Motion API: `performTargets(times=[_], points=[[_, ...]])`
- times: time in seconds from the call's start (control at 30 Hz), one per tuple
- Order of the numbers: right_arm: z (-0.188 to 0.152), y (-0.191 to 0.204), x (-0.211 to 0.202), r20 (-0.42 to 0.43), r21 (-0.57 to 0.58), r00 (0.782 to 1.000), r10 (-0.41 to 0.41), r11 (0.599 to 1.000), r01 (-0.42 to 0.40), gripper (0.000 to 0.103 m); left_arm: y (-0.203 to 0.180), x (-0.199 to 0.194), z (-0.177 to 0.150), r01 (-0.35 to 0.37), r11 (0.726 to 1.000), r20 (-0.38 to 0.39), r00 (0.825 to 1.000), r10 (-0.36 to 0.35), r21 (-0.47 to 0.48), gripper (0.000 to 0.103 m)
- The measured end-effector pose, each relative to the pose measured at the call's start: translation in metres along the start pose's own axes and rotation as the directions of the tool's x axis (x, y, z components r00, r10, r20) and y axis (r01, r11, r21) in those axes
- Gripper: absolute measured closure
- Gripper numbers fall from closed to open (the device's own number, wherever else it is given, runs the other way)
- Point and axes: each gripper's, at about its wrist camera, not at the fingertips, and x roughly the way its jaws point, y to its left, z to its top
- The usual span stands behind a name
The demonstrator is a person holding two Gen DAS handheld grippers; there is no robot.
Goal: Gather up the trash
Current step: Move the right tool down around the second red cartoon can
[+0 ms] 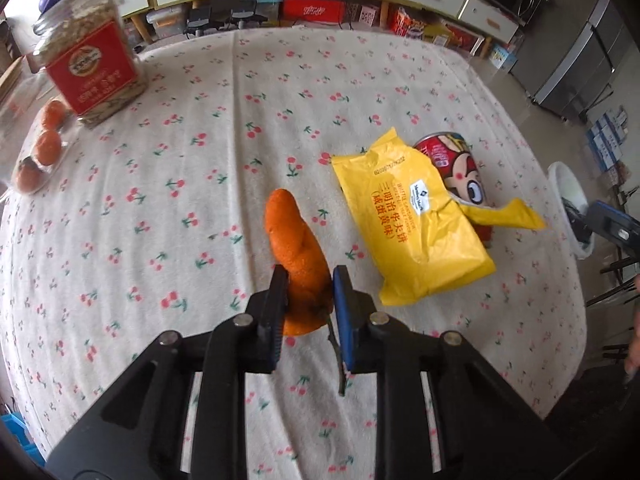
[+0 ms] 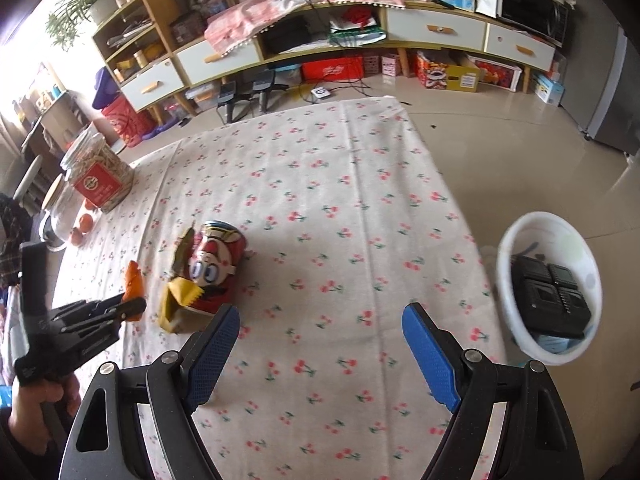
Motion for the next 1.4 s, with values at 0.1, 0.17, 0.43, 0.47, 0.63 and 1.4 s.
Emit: performTargets(times=[0.1,0.17,0.43,0.47,0.63,1.4], points=[[0.006,0.012,0.014,-0.011,-0.006,1.000,-0.003,1.000,0.003,0.018,0.003,-0.010,-0.004,-0.016,1.000,0.025,1.000,0.016,0.001,0.079],[0.009,0.019,0.023,-0.022,-0.003,1.000,-0.004,1.000,0.004,0.018,0.009,-0.017,-0.008,-0.023,1.000,0.040,0.999,0.023,-0.002,0.079],[0.020,0.041,0.063,-0.070,0.034,0.997,0.013,0.999,-0.010,0.018,0.029,-0.029,-0.013,-0.019,0.999,0.061,0.998,0.022,-0.050,0.079],[0.020,0.043,0.066,-0.075,0.036,0.997,0.014,0.999,-0.011,0.018,0.031,-0.031,-0.014,-0.018,0.998,0.063,0.998,0.021,-0.053,0.079],[0.020,0.054,0.079,-0.093,0.031,0.995,0.026,0.999,-0.023,0.018,0.039,-0.033,-0.016,-0.020,0.998,0.065,0.998,0.024,-0.066,0.079],[0.020,0.070,0.105,-0.132,0.061,0.985,0.114,0.992,-0.107,0.018,0.047,-0.031,-0.020,-0.032,0.995,0.059,0.998,0.038,-0.092,0.079]])
